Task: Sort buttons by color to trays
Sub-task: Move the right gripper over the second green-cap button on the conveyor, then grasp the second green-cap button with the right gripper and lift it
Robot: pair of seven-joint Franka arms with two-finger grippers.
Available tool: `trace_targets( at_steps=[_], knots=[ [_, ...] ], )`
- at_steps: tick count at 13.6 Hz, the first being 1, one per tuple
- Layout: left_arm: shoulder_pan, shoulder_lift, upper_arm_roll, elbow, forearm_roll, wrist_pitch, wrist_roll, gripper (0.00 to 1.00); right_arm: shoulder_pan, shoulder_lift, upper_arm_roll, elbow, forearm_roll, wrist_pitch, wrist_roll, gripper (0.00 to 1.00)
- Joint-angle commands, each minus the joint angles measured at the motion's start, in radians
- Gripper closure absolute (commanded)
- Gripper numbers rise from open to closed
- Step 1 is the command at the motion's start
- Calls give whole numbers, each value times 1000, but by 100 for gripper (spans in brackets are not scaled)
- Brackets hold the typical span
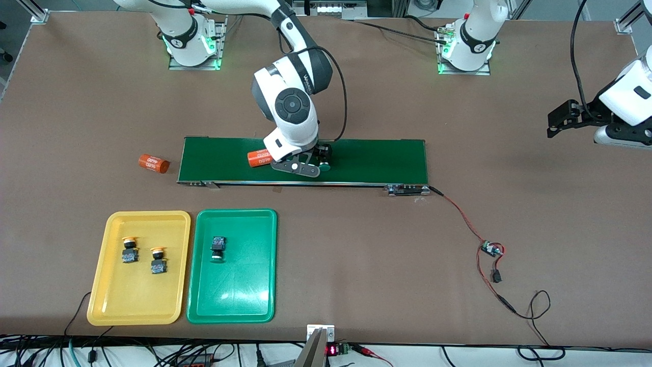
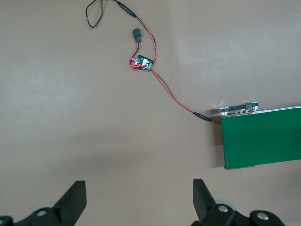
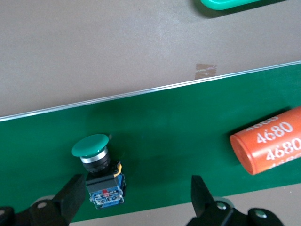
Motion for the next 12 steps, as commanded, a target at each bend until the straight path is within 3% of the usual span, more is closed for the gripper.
trace_targets(
  at_steps=[1, 4, 12],
  knots=[
    [1, 9, 2, 17, -24, -1, 11, 0, 17, -6, -9, -16, -10, 15, -19, 0],
    [1, 7, 2, 16, -24, -2, 12, 0, 19, -4, -9, -16, -9, 8, -107, 0],
    [4, 7, 2, 16, -24, -7, 22, 0, 39, 45, -9, -17, -9, 26, -124, 0]
  ],
)
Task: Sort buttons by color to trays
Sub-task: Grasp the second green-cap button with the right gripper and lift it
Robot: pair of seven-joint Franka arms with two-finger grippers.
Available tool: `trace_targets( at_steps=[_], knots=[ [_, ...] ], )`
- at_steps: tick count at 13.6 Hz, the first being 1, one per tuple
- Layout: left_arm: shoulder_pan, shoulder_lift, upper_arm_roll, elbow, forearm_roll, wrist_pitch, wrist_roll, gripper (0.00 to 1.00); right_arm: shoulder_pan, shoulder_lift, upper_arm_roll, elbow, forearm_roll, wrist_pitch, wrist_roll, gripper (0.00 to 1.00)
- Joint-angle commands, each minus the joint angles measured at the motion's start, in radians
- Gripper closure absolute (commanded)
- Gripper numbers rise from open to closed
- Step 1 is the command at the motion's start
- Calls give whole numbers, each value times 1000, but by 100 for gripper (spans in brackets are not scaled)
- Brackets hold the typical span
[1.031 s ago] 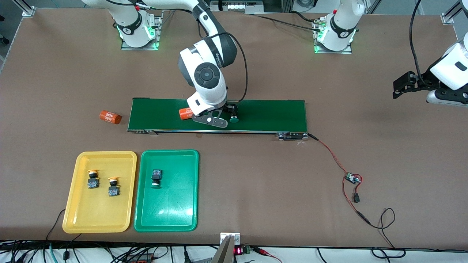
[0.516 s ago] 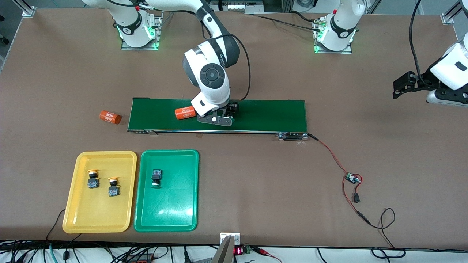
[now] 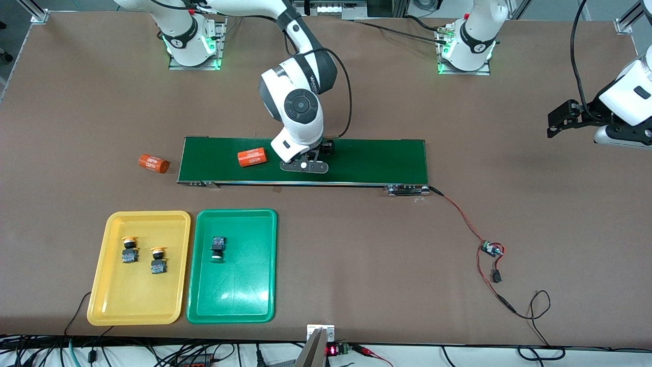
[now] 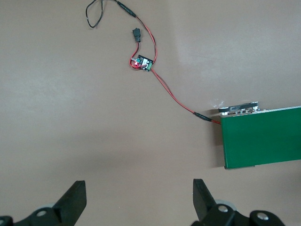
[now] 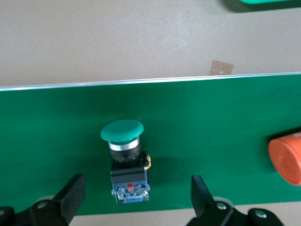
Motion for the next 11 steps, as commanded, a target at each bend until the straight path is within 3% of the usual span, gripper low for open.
trace_targets(
  at_steps=[1, 3, 4, 6, 7, 11],
  knots=[
    [4, 6, 2, 16, -24, -9, 23, 0, 13, 18, -10, -11, -8, 17, -12, 0],
    [2, 6, 2, 17, -24, -10, 22, 0, 14, 26, -10, -22, -7, 32, -11, 0],
    [2, 6, 2, 16, -24, -10, 22, 0, 16, 26, -10, -37, -7, 52, -11, 7],
    [2, 6, 2, 17, -24, -10, 22, 0, 25, 26, -10, -78, -7, 110, -12, 28],
    [2, 6, 2, 17, -24, -10, 20, 0, 29, 26, -10, -82, -4, 115, -8, 50],
    [1, 6, 2, 17, -24, -10, 17, 0, 28, 19, -11, -74, -1, 114, 1, 77]
  ],
)
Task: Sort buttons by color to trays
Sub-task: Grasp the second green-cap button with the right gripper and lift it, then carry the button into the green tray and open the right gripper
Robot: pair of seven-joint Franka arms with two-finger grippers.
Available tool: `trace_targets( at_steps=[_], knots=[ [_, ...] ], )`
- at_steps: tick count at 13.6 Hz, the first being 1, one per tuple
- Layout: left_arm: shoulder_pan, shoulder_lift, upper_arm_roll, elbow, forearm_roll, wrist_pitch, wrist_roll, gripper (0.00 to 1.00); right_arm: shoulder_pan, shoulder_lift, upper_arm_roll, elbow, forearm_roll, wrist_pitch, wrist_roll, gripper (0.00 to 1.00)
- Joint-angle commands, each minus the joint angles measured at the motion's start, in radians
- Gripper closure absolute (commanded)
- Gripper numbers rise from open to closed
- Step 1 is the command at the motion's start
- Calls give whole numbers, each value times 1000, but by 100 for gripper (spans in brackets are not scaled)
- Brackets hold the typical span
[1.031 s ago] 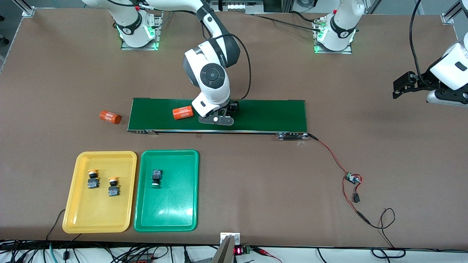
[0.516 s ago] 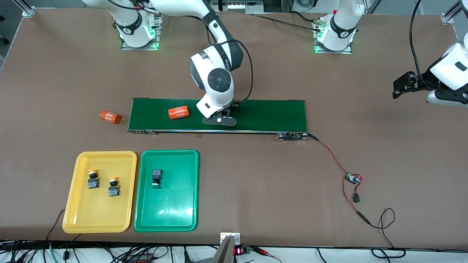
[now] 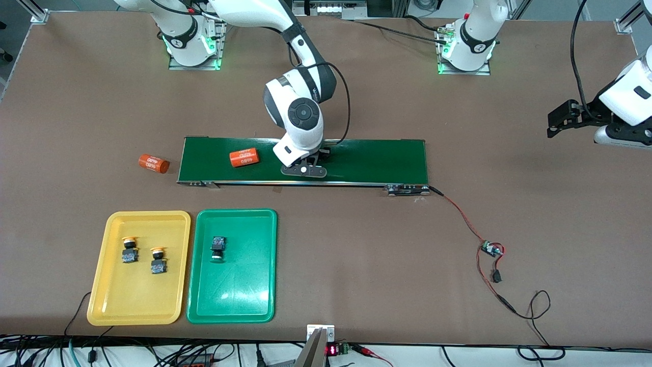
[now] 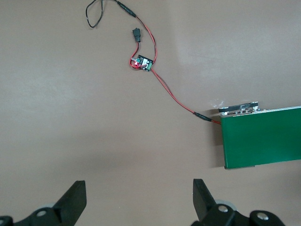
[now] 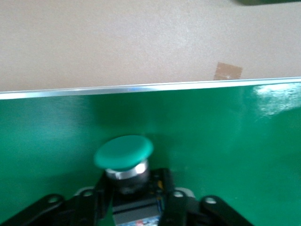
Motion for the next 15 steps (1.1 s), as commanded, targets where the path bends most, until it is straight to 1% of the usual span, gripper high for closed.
trace_targets(
  at_steps=[1, 2, 5, 7, 8, 12, 14, 15],
  knots=[
    [-1, 6, 2, 17, -24, -10, 14, 0, 10, -21, -13, -9, -1, -3, 0, 77],
    [-1, 6, 2, 16, -24, -10, 11, 0, 13, -23, -19, -1, -4, -3, -5, 77],
    [-1, 6, 2, 17, -24, -10, 11, 0, -9, -26, -90, 66, -5, -29, -20, 78],
    [-1, 6, 2, 16, -24, -10, 11, 0, -40, -17, -139, 112, -5, -32, -22, 79],
    [-1, 6, 2, 17, -24, -9, 9, 0, -81, -7, -153, 126, -7, -22, -37, 79],
    [-2, 7, 2, 17, -24, -4, 9, 0, -264, 39, -144, 233, -2, -6, -235, 79],
    [-4, 7, 2, 16, -22, -4, 9, 0, -299, 103, -144, 301, -2, -2, -272, 79],
    [-4, 7, 2, 17, -22, -5, 9, 0, -313, 141, -144, 334, -2, 21, -273, 79]
  ],
)
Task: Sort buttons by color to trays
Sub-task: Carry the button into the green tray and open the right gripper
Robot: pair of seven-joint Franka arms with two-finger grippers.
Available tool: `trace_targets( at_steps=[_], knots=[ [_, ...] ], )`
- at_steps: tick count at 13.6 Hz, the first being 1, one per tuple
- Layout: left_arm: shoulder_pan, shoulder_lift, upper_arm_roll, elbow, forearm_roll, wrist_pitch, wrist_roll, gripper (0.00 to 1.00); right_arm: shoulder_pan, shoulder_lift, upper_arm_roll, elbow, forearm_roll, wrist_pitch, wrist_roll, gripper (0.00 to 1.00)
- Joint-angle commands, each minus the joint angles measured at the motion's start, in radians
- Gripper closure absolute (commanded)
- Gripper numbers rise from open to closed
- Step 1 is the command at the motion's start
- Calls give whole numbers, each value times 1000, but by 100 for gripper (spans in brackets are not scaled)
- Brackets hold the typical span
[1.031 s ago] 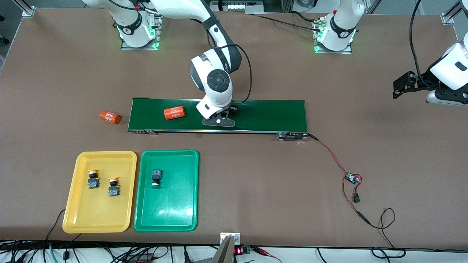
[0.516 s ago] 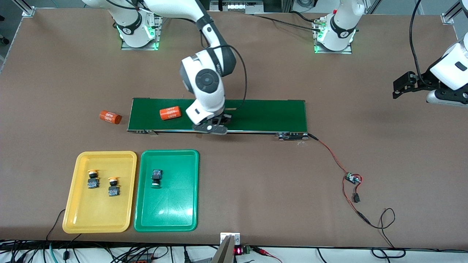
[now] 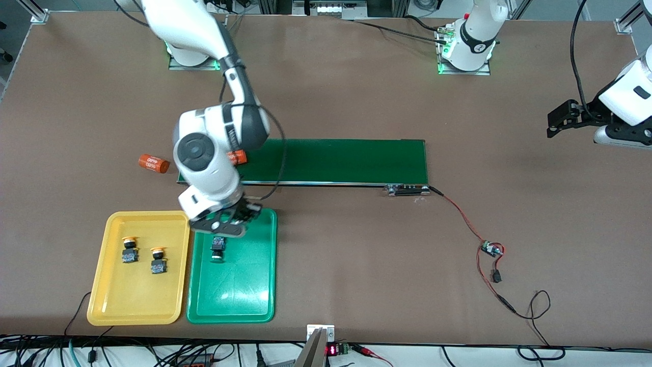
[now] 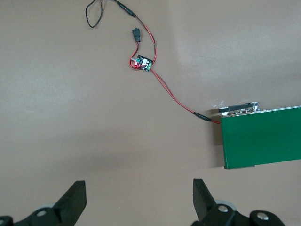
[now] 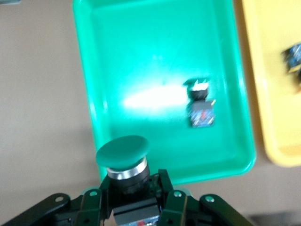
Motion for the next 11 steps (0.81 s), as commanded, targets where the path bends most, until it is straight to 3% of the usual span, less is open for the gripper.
trace_targets(
  at_steps=[1, 4, 8, 10, 11],
  knots=[
    [-3, 7, 2, 17, -24, -6, 9, 0, -30, 136, 12, 131, -2, 53, -7, 79],
    [-1, 6, 2, 16, -24, -10, 9, 0, -58, 221, 13, 142, 0, 177, -16, 79],
    [0, 6, 2, 16, -24, -21, 6, 0, -83, 273, 17, 142, 3, 230, -34, 79],
    [0, 6, 2, 16, -24, -22, 8, 0, -101, 275, 55, 142, 5, 242, -39, 78],
    [0, 4, 2, 16, -24, -22, 8, 0, -104, 267, 61, 142, 11, 232, -36, 67]
  ],
)
